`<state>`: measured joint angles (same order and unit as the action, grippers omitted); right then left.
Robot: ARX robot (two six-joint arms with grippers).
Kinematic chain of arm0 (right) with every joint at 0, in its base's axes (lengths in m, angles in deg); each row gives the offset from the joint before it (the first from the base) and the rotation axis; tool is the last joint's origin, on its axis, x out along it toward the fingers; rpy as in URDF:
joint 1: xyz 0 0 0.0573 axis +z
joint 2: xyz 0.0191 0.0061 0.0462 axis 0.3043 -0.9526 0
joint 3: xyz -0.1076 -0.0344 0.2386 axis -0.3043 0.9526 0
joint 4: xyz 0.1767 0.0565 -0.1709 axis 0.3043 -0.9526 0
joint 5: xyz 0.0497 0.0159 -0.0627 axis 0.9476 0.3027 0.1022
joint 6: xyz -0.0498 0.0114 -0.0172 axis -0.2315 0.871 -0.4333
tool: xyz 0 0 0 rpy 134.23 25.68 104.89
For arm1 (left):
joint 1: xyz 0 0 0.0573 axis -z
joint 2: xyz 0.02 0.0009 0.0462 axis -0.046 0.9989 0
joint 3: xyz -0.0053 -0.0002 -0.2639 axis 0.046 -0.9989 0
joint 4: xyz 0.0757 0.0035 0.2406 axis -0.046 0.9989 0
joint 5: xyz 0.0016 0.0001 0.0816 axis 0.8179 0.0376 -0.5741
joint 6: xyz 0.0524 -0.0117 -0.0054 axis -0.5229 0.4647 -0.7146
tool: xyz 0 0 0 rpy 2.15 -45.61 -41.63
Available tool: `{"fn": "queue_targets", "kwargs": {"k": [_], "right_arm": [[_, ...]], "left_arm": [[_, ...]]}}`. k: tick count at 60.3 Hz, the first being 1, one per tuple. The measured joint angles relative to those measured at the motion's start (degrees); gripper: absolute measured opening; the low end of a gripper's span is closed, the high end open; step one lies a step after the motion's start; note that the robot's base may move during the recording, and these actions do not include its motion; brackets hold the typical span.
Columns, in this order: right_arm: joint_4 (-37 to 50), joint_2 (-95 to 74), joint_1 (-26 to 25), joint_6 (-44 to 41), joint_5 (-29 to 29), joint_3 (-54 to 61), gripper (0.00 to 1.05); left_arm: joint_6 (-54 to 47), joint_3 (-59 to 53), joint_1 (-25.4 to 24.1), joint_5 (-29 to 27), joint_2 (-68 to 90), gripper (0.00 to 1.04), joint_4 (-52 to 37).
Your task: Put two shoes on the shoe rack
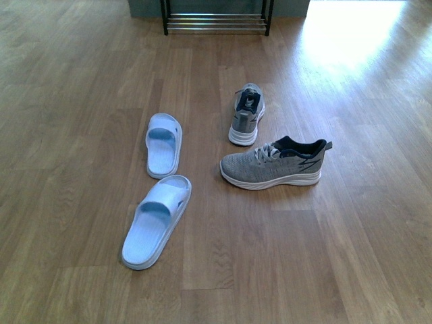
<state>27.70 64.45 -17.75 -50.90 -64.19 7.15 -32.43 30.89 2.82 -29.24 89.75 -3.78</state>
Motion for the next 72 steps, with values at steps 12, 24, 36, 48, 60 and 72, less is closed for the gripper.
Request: {"fn": "queue_targets", "kwargs": {"k": [12,24,36,48,60,72], "right_arm": [[0.0,0.0,0.0,0.0,0.0,0.0,0.95],[0.0,0.0,0.0,0.0,0.0,0.0,0.95],[0.0,0.0,0.0,0.0,0.0,0.0,0.95],[0.0,0.0,0.0,0.0,0.0,0.0,0.95],[0.0,0.0,0.0,0.0,0.0,0.0,0.95],[0.0,0.0,0.0,0.0,0.0,0.0,0.95]], "left_arm": [[0.0,0.0,0.0,0.0,0.0,0.95,0.0],[0.0,0.0,0.0,0.0,0.0,0.95,0.0],[0.0,0.0,0.0,0.0,0.0,0.95,0.0],[0.0,0.0,0.0,0.0,0.0,0.95,0.0],[0.0,0.0,0.0,0.0,0.0,0.95,0.0],[0.0,0.0,0.0,0.0,0.0,0.95,0.0]]}}
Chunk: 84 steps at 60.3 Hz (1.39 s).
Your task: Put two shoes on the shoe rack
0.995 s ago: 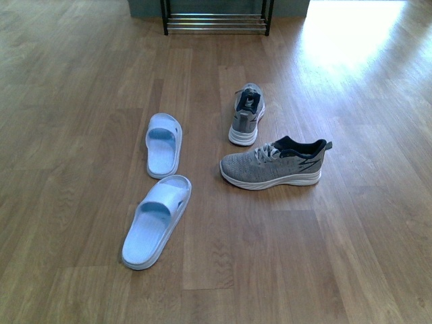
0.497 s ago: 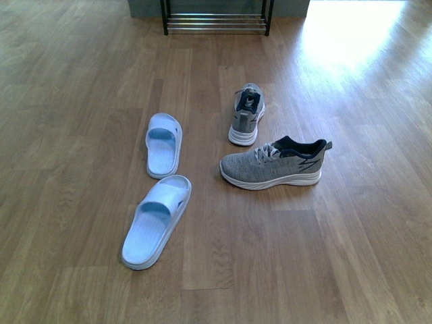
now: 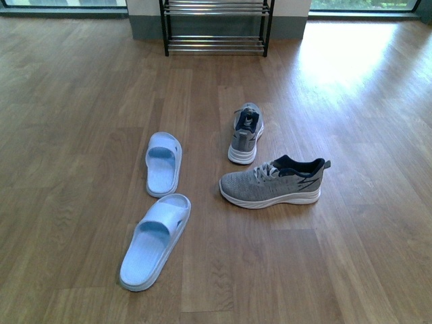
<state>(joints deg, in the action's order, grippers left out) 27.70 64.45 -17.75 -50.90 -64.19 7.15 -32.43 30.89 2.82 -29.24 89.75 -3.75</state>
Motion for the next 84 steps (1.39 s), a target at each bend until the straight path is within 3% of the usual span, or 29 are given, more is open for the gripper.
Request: {"fn": "queue_targets", "kwargs": {"k": [84], "right_arm": [[0.0,0.0,0.0,0.0,0.0,0.0,0.95]], "left_arm": [[0.0,0.0,0.0,0.0,0.0,0.95,0.0]]}}
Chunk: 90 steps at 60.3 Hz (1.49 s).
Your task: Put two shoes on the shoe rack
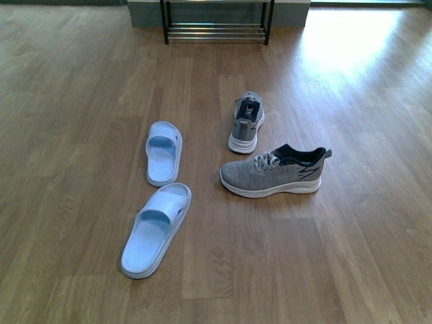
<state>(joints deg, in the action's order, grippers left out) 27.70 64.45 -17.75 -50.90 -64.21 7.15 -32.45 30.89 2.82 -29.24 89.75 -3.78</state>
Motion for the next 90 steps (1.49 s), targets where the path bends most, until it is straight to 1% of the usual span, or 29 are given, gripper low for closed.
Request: {"fn": "queue_targets", "kwargs": {"k": [90], "right_arm": [[0.0,0.0,0.0,0.0,0.1,0.0,0.95]], "left_arm": [[0.0,0.0,0.0,0.0,0.0,0.95,0.0]]}}
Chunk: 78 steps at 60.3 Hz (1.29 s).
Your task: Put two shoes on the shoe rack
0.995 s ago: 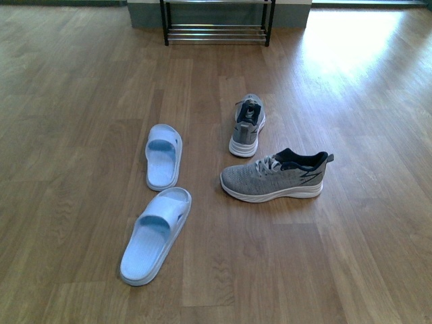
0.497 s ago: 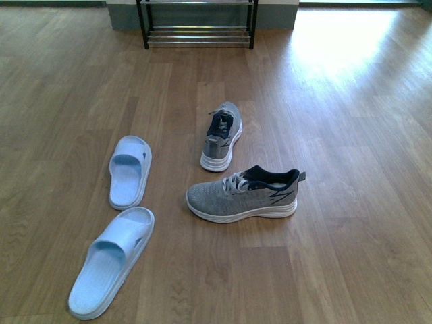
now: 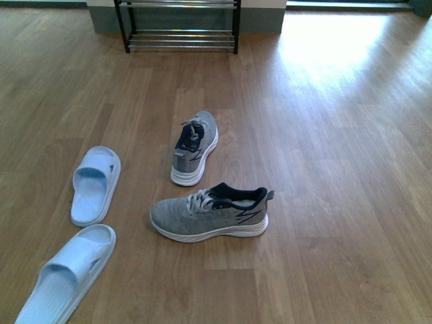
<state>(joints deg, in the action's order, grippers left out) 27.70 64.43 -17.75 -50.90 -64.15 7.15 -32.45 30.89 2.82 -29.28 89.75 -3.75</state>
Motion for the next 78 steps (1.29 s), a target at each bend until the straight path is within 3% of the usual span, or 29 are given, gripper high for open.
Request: {"fn": "queue_targets", "kwargs": {"k": [33,40,46,54,61,67,78], "right_arm": [[0.0,0.0,0.0,0.0,-0.3,0.0,0.95],[0.0,0.0,0.0,0.0,-0.2,0.0,0.95],[0.0,0.0,0.0,0.0,-0.1,0.0,0.95],[0.0,0.0,0.0,0.0,-0.1,0.0,0.95],[0.0,0.0,0.0,0.0,-0.1,0.0,0.95],[0.0,0.0,0.0,0.0,-0.1,0.0,0.95],[0.0,0.0,0.0,0.0,-0.1,0.0,0.95]], "left_arm": [[0.1,0.0,0.0,0.0,0.0,0.95,0.0],[16.5,7.6,3.6,-16.0,11.1,0.95,19.2],[30.2,8.6,2.4,-16.7,15.0,0.95,25.2],[41.5,9.1,-0.1,-11.1,16.0,0.95,26.3],[44.9,9.2,-4.9,-3.1,21.6,0.95,23.3],[45.5,10.7,-9.2,-0.9,38.0,0.95,10.4],[44.0,21.3,-1.2,0.7,66.8,0.95,-1.5]]}}
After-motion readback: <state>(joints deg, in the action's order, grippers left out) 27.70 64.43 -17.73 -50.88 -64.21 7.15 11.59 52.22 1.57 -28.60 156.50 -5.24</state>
